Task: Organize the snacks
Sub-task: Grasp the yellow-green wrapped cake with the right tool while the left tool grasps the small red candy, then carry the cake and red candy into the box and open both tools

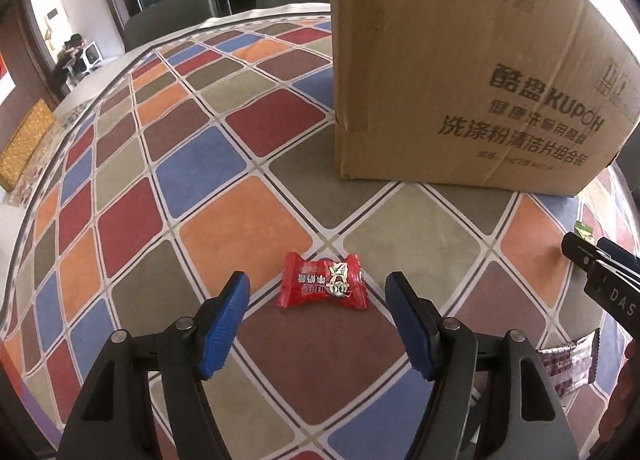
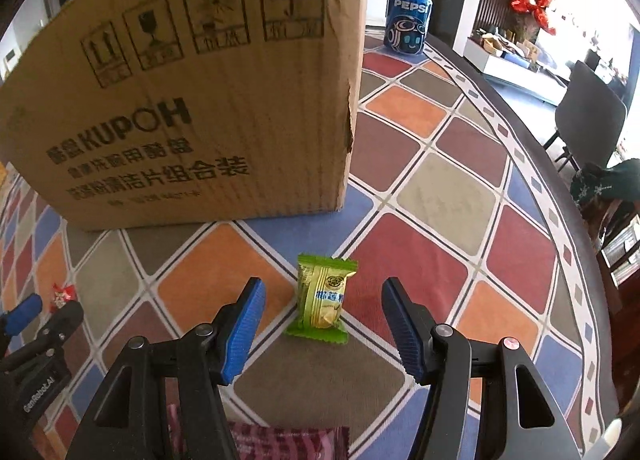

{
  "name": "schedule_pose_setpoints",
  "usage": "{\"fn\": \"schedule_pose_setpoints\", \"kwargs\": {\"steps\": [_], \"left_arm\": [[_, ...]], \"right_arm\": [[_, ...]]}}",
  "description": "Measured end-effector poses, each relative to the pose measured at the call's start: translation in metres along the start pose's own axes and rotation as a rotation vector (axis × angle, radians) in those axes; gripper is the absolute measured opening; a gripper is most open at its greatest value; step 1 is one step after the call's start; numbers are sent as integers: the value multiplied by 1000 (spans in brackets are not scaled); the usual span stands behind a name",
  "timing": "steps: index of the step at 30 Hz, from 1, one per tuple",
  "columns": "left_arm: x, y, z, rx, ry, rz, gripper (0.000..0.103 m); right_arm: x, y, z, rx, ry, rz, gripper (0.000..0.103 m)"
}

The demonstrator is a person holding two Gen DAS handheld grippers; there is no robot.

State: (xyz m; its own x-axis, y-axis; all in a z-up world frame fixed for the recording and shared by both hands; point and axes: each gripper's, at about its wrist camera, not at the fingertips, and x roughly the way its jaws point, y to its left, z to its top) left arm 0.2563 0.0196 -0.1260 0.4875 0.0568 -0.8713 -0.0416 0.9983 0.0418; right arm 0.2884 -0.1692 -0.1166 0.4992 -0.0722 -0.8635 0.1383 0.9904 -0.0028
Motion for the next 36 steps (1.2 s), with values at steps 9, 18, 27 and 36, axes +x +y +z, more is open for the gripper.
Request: {"fn": "schedule_pose_setpoints", "kwargs": {"steps": [9,18,27,36], "left_arm": [[2,1,5,-9,-3,-38,37],[-6,-5,1,10,-22,-56,27],[-27,-8,3,9,-62,-89,27],[-56,-15,8,27,-126,-130,27]], "right_arm": [[2,3,1,11,-3,6,46],[-4,2,-1,24,7,64,29],[-24,10,-6,7,-16,106,28],[-52,15,-6,-7,-62,161,28]]}}
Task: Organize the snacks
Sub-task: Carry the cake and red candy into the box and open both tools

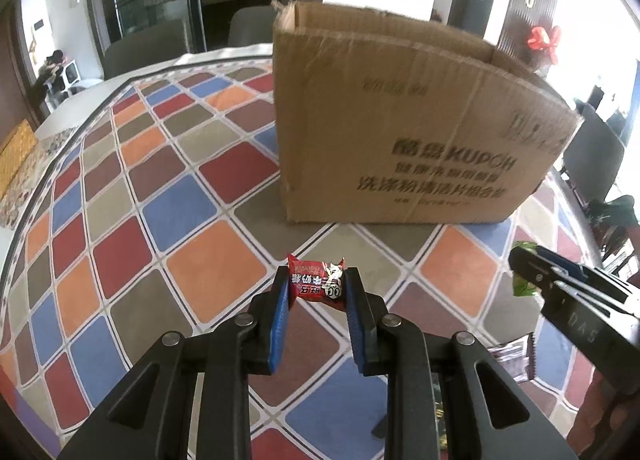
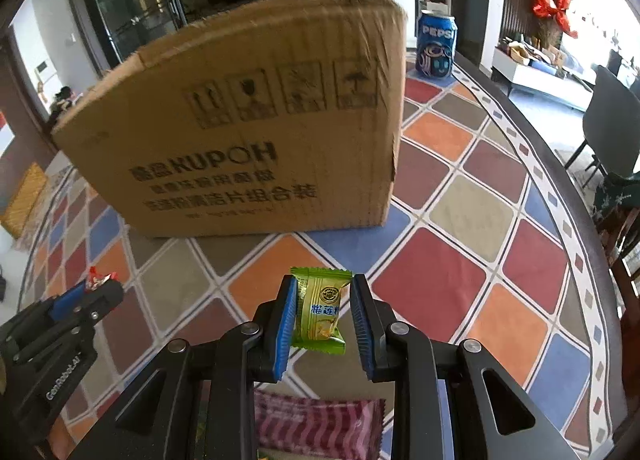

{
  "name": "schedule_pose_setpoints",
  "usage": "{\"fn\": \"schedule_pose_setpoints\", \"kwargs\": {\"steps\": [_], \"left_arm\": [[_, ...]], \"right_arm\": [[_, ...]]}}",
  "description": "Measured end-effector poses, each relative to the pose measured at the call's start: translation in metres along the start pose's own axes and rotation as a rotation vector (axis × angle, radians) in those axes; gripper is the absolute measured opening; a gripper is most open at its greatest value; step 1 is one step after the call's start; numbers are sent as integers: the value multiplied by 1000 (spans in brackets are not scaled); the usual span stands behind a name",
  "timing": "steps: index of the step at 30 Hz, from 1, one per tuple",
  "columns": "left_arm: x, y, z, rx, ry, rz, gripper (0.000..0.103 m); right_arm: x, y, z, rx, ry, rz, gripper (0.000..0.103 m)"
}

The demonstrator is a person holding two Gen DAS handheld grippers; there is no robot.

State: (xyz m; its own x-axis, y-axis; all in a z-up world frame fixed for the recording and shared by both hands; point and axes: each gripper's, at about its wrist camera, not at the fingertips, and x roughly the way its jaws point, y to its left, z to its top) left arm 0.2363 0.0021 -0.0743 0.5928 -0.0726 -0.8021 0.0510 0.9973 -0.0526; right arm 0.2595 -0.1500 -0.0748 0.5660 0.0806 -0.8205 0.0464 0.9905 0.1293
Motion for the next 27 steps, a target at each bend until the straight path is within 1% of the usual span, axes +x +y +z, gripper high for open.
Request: {"fn": "schedule_pose_setpoints", "kwargs": {"steps": [8,17,27], "left_arm": [[-27,-7,10,13,-63,-34,27],[-54,-10,22,21,-133,-62,27],[-77,-18,43,56,-213,-65,27]], "right_arm": [[-25,4,8,-19,-55,52,28],[-46,9,20,-43,-108,87,28],[-67,9,37,-53,-177,111,28]]}}
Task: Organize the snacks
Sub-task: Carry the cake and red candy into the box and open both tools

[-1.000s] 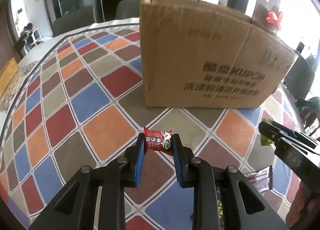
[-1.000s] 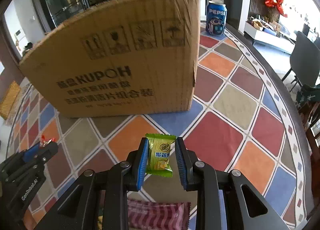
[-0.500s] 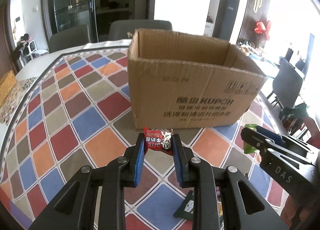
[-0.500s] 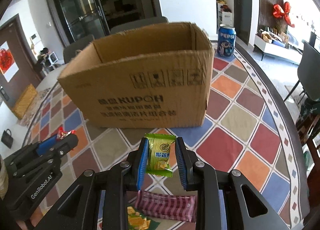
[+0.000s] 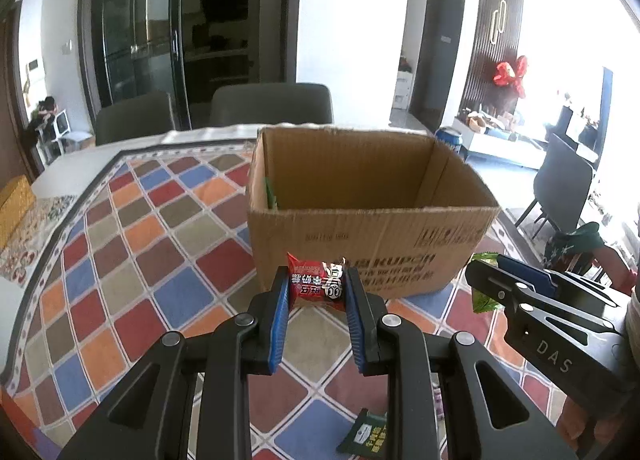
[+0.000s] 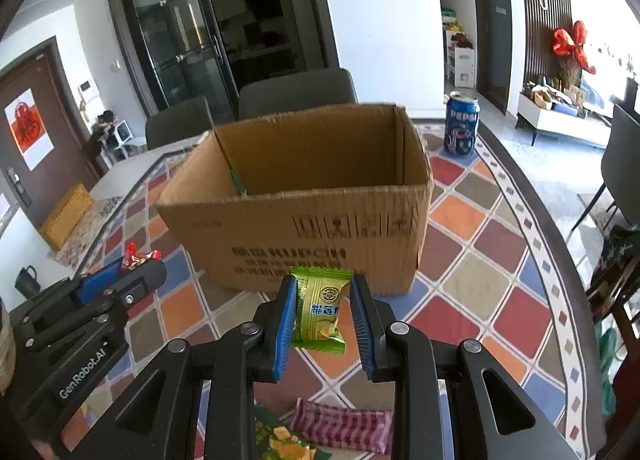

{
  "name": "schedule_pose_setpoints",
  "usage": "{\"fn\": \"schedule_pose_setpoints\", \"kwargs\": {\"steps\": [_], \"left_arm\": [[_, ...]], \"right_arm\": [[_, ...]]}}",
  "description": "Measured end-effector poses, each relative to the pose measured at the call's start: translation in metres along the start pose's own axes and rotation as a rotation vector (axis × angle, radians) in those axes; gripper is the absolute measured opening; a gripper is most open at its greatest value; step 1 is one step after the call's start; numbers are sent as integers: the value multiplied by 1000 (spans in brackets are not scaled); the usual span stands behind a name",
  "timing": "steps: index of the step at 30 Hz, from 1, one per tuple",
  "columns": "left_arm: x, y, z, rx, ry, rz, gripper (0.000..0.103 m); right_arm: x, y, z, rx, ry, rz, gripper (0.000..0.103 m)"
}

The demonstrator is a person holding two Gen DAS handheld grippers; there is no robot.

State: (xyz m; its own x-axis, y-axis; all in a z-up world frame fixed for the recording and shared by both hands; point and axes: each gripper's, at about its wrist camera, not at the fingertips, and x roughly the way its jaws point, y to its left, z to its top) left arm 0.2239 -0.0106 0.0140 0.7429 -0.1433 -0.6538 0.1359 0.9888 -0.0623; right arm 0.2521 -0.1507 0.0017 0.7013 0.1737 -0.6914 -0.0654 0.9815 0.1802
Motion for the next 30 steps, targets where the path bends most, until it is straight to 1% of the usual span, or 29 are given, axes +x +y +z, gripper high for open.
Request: {"fn": "schedule_pose_setpoints", "kwargs": {"steps": [8,17,26,30], "left_arm": [[-5,-3,20,30,-51,14,27],[-6,-6,42,60,-86,31,27],[3,-3,64,74,-89,39,27],[12,-4,76,83,-75,28,27]], "right_arm": [[-10,2,19,-21,-50,4,28],[-12,2,42,-39,-90,-4,28],[-9,-1,67,-57,-123,-16,28],[-3,1,78,-76,-127,-17,29]]}}
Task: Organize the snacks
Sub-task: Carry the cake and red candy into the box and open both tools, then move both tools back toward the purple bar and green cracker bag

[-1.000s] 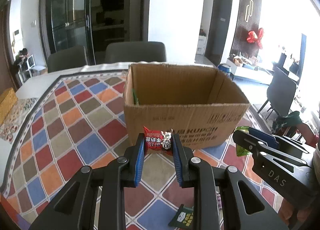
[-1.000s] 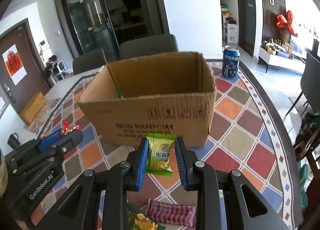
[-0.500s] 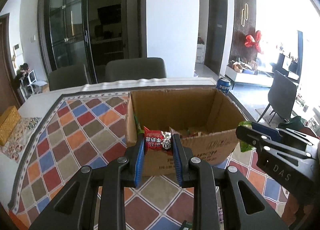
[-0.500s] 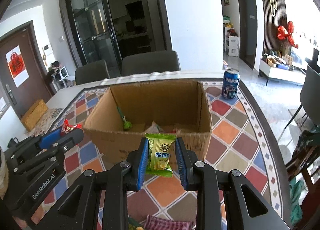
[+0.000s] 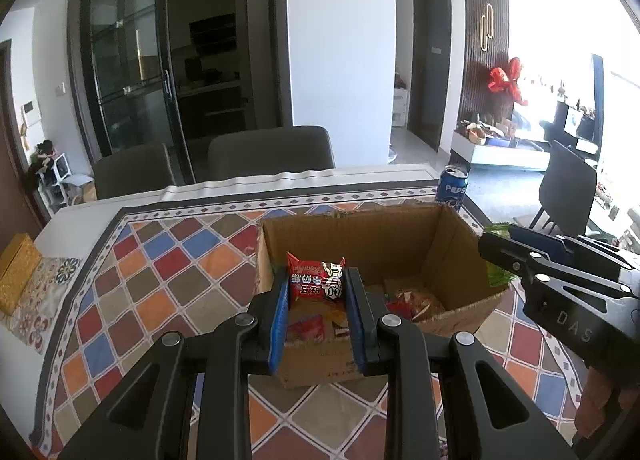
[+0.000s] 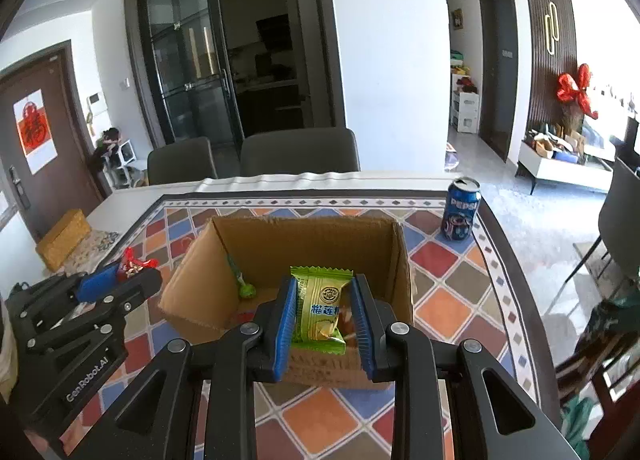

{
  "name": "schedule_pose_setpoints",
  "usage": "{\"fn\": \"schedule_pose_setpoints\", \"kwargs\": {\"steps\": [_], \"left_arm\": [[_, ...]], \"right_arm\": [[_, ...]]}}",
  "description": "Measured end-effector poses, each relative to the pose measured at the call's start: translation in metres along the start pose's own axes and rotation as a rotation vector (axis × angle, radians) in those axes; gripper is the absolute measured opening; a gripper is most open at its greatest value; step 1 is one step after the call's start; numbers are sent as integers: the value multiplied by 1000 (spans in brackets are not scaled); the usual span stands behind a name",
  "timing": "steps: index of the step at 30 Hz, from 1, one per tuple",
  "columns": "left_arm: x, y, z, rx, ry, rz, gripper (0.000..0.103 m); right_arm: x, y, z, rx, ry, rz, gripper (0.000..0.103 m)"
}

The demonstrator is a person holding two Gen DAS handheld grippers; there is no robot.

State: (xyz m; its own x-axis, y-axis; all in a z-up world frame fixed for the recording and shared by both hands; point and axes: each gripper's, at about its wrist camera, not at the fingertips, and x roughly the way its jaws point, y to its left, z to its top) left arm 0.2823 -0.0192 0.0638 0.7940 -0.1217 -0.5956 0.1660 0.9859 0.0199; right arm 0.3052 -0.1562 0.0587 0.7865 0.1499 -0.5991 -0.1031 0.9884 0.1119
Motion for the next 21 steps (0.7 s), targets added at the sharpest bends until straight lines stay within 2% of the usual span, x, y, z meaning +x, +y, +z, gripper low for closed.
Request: {"fn": "schedule_pose_setpoints", "kwargs": {"steps": [7,13,14,16,17,19,21], "left_arm": [[21,2,9,5,39,-7,27],[42,10,13,-33,87,-30,28],[44,11,14,-36,90,-29,30],[45,13,14,-43,90,-8,39],[45,13,15,-45,90,4,47],[41,14,14,-43,83,15,50],[36,14,13,-40,80,17,51]], "right_arm": [[16,-2,11,-24,18,3,29],[31,1,15,-44,41,-8,29],[32,2,15,-45,44,-9,29],[36,3,17,-50,46,-16,30],[38,3,17,-57,51,-25,37],[39,3,18,-56,50,-46,50],[35,2,16,-58,39,-55,50]]}}
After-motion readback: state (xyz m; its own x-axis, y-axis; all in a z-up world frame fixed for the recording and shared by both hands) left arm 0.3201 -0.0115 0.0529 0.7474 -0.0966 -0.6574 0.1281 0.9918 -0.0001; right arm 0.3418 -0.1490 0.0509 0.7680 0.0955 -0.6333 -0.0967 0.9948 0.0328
